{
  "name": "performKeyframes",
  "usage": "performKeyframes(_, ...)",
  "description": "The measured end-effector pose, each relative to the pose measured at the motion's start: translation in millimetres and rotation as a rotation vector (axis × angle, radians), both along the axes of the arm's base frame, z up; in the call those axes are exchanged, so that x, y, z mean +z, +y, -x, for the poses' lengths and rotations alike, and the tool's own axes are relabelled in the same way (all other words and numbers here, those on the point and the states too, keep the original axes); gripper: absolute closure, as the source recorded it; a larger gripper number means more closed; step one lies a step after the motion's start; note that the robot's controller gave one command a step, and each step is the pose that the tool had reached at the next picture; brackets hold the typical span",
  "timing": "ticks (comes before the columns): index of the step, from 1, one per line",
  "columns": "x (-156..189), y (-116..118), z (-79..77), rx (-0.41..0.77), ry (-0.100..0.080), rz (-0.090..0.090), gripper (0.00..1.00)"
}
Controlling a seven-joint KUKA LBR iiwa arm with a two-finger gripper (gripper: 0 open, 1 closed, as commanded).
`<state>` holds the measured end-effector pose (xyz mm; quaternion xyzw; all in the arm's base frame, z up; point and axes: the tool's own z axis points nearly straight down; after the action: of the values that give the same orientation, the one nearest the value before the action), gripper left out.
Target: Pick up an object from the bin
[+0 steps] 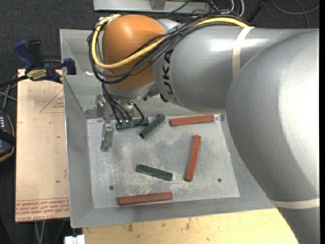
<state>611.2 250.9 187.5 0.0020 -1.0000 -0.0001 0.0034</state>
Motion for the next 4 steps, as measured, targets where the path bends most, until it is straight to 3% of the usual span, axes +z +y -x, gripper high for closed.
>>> performKeyframes(1,5,-1,-2.1,-0.003,-0.008,-0.001,0.0)
performKeyframes(2,-53,-31,18.0,0.039,-0.012,-0.003,0.0)
performKeyframes(3,-79,-39,-14.4,0.044,-0.002,0.0,0.0)
performKeyframes(4,-97,-57,-27.7,0.252,-0.011,-0.002,0.0)
